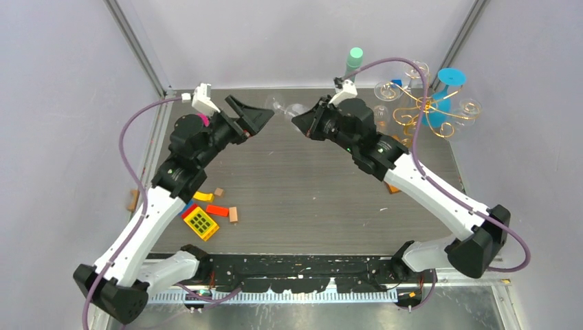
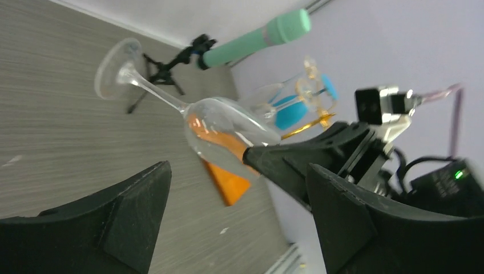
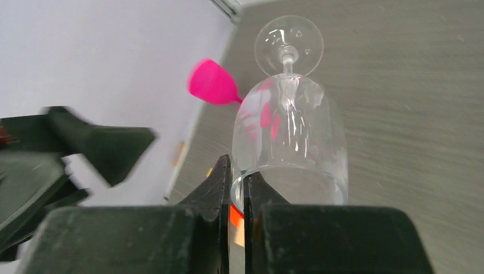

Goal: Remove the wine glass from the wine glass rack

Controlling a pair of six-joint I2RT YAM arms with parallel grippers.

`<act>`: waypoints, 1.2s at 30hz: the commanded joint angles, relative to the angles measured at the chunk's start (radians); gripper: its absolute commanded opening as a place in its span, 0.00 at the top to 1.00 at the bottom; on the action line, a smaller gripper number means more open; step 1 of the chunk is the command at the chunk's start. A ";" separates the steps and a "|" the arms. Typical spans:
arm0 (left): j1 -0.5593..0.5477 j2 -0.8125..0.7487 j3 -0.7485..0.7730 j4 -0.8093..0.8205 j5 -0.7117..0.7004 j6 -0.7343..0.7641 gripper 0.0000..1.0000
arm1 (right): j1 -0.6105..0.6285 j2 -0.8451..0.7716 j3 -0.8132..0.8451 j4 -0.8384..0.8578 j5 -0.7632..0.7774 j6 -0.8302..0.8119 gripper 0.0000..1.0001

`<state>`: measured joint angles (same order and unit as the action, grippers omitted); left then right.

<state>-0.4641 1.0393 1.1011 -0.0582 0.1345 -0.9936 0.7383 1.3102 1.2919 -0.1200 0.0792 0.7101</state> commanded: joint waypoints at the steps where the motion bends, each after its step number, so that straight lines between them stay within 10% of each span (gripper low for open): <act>1: 0.005 -0.069 0.021 -0.286 -0.114 0.345 0.09 | 0.015 0.085 0.174 -0.324 0.077 -0.111 1.00; 15: 0.007 0.034 0.154 -0.572 -0.181 0.605 0.07 | 0.034 0.482 0.700 -0.985 0.227 -0.297 1.00; 36: 0.031 0.094 0.167 -0.611 -0.159 0.659 0.06 | -0.110 0.694 0.841 -1.149 -0.020 -0.410 0.93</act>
<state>-0.4381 1.1282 1.2232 -0.6674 -0.0406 -0.3546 0.6369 2.0319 2.1021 -1.2434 0.1089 0.3538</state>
